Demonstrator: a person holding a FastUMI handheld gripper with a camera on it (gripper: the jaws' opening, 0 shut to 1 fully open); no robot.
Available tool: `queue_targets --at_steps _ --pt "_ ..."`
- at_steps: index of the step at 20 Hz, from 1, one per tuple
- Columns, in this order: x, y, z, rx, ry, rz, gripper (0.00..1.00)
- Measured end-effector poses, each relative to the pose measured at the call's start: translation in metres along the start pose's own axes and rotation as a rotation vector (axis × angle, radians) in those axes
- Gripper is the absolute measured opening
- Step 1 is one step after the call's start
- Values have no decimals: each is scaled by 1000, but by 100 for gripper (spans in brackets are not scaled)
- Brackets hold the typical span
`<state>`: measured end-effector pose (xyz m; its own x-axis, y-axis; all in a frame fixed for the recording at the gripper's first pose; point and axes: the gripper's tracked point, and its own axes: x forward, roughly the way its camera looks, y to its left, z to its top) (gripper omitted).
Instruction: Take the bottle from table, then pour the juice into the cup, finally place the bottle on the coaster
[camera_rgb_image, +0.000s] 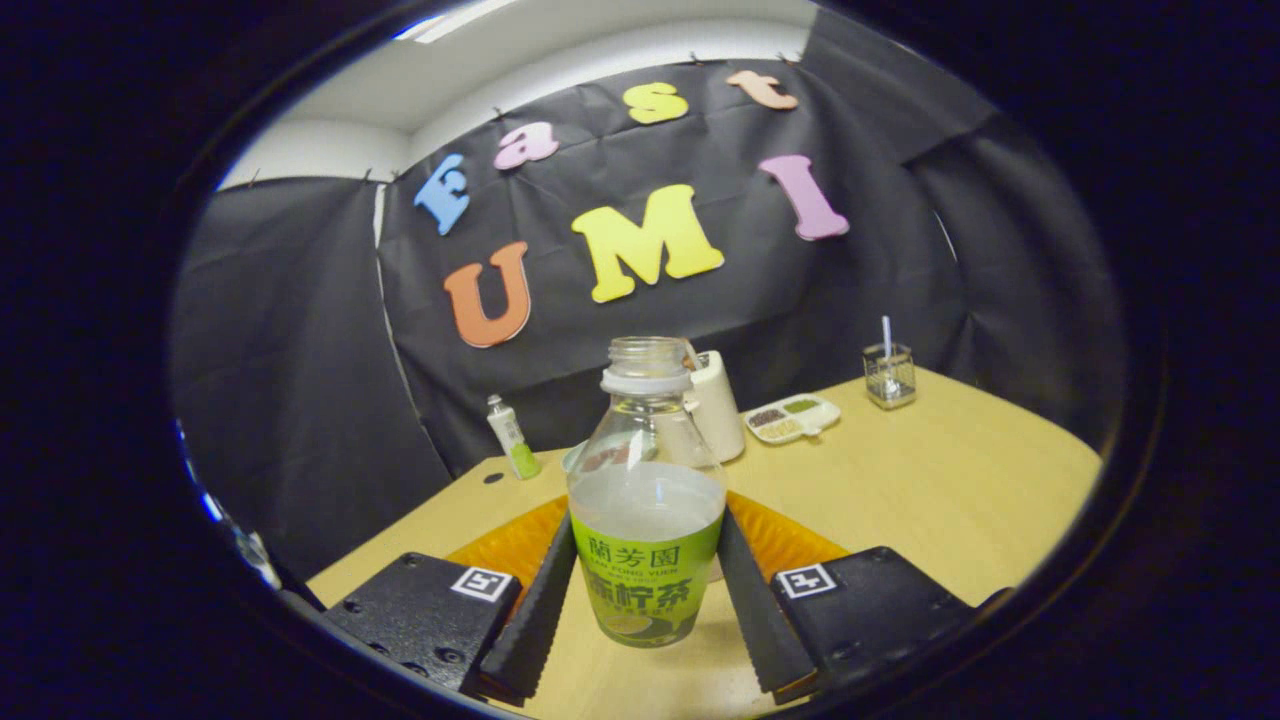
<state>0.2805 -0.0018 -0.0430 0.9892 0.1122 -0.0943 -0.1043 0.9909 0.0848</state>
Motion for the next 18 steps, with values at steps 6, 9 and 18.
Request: queue_targets --at_steps 6,9,18 --pt "68 -2 -11 -171 49 -94 82" --pt "90 -14 -14 -168 42 -129 82" --pt "126 -30 -24 -155 34 -137 82"
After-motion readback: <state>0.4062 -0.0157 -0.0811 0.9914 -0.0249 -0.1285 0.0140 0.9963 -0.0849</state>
